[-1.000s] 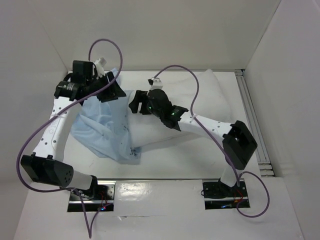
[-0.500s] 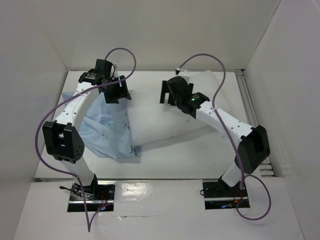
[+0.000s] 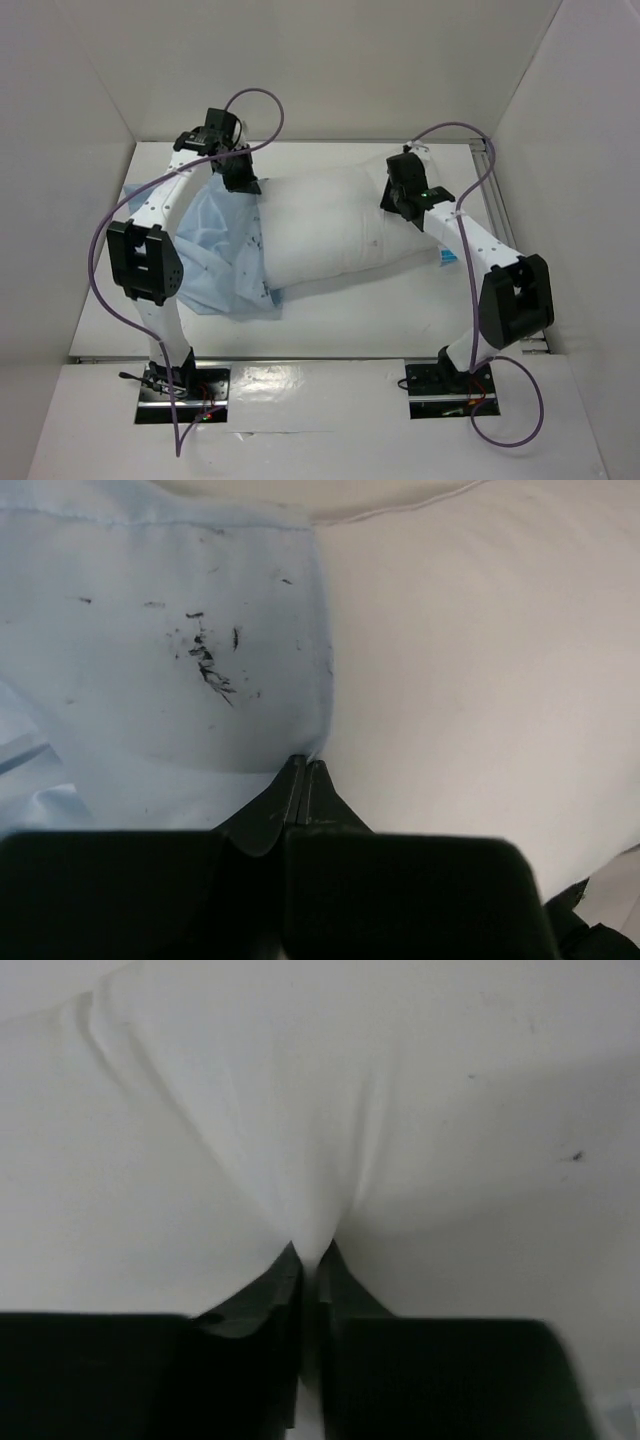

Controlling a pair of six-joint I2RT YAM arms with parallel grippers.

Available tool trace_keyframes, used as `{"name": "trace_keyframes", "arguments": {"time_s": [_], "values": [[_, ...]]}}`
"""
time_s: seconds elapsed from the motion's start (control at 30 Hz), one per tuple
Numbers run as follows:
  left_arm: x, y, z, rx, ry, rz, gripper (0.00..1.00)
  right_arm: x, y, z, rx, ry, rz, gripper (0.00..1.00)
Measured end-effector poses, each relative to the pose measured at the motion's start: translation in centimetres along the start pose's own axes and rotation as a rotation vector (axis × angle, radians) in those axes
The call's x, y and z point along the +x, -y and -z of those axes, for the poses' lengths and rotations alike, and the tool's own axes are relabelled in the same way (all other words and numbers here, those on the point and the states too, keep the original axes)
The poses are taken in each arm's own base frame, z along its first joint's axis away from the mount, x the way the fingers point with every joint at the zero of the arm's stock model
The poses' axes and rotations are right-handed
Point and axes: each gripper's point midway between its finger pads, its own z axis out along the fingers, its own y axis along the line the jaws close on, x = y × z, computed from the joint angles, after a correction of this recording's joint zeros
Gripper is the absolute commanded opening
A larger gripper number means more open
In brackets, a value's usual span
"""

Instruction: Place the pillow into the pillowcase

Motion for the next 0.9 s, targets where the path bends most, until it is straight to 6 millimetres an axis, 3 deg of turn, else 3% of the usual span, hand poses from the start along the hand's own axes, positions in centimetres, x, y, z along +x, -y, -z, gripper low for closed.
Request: {"name": "trace_keyframes", "arguments": {"time_s": [0.17, 0.27, 0.37, 0.5, 0.67, 0.7, 0.77, 0.8, 0.83, 0.87, 0.9], "values": [[-2.0, 3.6, 1.9, 0.076, 0.063, -0.051, 0.0, 0.8, -0.9, 0.9, -0.042, 0.025, 0.019, 0.0], [-2.6, 7.4, 3.4, 0.161, 0.097, -0.106, 0.0, 1.4, -2.0, 3.3, -0.082, 0.043, 0.043, 0.0], [-2.1, 11.4, 3.9, 0.237, 0.099, -0.167, 0.0, 2.3, -4.2, 7.0, -0.161, 0.047, 0.08, 0.0], [0.2, 15.1, 1.8, 0.272, 0.031, -0.225, 0.0, 3.8, -5.8, 10.5, -0.23, 0.024, 0.092, 0.0], [3.8, 17.7, -2.6, 0.276, -0.066, -0.279, 0.0, 5.0, -5.6, 12.1, -0.217, 0.004, 0.051, 0.0], [4.2, 17.9, -3.0, 0.274, -0.076, -0.286, 0.03, 5.3, -5.3, 12.2, -0.209, 0.006, 0.037, 0.0], [4.7, 18.1, -3.4, 0.272, -0.084, -0.295, 0.24, 6.1, -4.6, 12.1, -0.188, 0.0, 0.018, 0.0], [4.7, 18.1, -3.4, 0.27, -0.082, -0.303, 0.38, 6.5, -4.2, 12.0, -0.179, -0.004, 0.012, 0.0], [4.6, 18.1, -3.2, 0.267, -0.076, -0.31, 0.62, 6.8, -4.0, 11.9, -0.173, -0.008, 0.006, 0.0], [4.3, 18.1, -2.9, 0.265, -0.062, -0.32, 0.71, 6.9, -4.0, 11.8, -0.171, -0.009, 0.003, 0.04], [3.9, 18.0, -2.5, 0.255, -0.044, -0.325, 0.82, 6.8, -4.0, 11.8, -0.172, -0.006, 0.001, 0.16]]}}
